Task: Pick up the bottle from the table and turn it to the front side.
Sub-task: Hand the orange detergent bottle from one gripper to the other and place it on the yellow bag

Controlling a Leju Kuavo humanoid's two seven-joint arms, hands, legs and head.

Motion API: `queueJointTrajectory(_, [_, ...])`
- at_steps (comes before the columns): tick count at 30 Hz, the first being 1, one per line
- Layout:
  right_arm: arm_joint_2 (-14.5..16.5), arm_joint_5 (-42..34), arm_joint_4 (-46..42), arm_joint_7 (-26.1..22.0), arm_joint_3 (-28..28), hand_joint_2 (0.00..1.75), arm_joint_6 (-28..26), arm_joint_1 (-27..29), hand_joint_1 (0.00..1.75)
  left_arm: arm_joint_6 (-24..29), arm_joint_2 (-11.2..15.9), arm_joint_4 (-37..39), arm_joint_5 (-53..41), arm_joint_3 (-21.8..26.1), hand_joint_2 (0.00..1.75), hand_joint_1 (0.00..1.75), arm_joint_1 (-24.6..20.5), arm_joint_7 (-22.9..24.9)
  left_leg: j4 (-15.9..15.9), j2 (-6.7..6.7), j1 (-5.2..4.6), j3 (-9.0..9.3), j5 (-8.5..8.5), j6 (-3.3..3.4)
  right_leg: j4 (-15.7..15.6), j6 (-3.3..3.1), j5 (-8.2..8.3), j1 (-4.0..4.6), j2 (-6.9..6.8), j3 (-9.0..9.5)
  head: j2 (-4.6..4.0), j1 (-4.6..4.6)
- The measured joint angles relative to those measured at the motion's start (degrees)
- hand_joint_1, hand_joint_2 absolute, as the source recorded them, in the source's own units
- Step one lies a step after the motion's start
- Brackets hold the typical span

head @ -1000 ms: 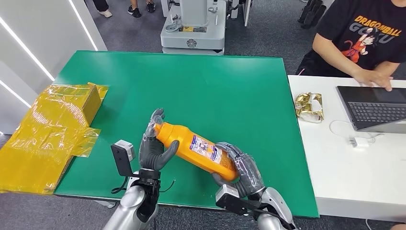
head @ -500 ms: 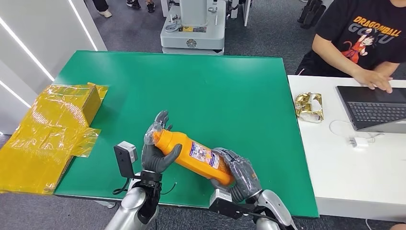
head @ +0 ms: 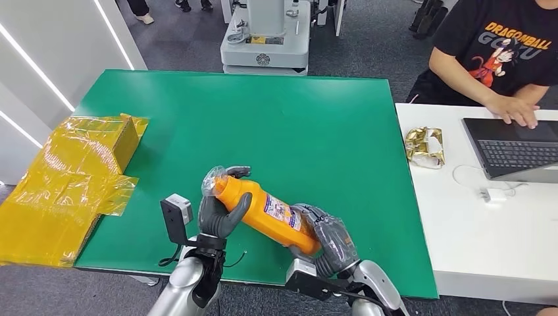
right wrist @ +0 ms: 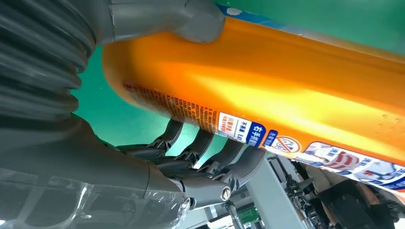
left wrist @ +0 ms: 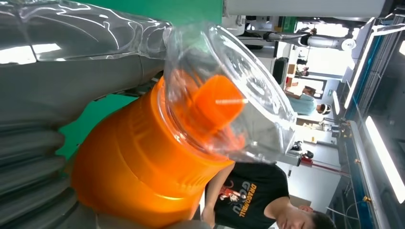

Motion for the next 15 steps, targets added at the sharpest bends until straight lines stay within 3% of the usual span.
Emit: queueJointTrajectory(15, [0.7, 3.0, 0.0, -0.2, 0.1, 1.75, 0.0, 0.2, 1.75, -0.1, -0.5, 0.1, -0.5, 1.6, 1.75, 1.75, -0.8, 0.4, 0.0, 0.00, 0.01, 0.00, 0.00, 0.00, 0.0, 0.00, 0.00, 0.01, 0.00, 0.00, 0.00, -0.01])
